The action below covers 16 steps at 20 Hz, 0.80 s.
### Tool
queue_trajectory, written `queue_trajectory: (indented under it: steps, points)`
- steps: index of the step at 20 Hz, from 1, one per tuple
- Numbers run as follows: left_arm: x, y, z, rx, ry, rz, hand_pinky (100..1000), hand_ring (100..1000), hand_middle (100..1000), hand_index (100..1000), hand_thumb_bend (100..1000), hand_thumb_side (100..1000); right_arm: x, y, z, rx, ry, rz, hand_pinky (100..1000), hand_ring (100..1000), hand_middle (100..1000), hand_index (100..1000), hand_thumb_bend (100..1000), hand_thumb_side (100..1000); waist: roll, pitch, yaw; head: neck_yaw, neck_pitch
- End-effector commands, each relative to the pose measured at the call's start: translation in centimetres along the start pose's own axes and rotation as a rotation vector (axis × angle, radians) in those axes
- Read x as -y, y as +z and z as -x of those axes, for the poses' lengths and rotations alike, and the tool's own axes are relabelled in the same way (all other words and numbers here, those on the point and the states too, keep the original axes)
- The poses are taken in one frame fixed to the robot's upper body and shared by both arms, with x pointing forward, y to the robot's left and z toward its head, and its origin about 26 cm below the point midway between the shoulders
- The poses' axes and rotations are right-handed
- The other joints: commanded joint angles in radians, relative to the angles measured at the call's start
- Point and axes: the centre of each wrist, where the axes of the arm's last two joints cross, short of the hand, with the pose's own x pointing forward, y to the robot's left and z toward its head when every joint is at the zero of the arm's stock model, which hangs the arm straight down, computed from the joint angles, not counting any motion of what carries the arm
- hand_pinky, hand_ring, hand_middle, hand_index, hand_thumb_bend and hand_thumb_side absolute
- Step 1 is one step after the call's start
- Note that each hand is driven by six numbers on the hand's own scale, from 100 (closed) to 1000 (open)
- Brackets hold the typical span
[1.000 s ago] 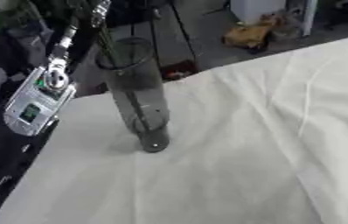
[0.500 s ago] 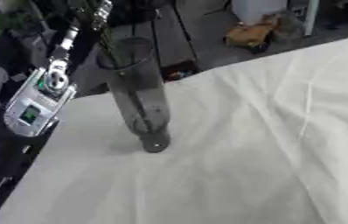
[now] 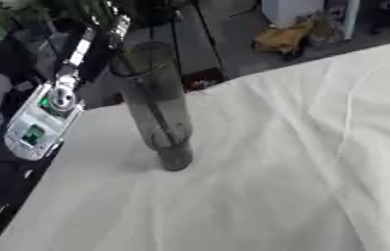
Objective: Arrange flowers into the vase.
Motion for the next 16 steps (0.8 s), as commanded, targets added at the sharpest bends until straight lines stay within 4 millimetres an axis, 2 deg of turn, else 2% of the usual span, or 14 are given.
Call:
queue_trajectory:
  steps: [1,12,16]
  points:
    - [-1.7,-0.3,0.1,0.014,-0.053,-0.005,375,734,840,712,100,1000,0.5,-0.7,-0.4,0.029,0.009,0.014,830,1000,784,802,100,1000,-0.017,-0.03,0.003,-0.001,-0.01]
    - [-2.4,-0.2,0.3,0.007,-0.065,0.002,395,744,844,757,100,1000,0.6,-0.5,-0.3,0.019,0.013,0.014,829,1000,784,802,100,1000,-0.02,-0.042,0.015,-0.001,-0.005]
    - [-2.8,-0.2,0.3,0.003,-0.075,0.018,429,763,848,788,100,1000,0.6,-0.4,-0.3,0.016,0.015,0.012,829,1000,783,802,100,1000,-0.021,-0.046,0.021,-0.002,-0.002]
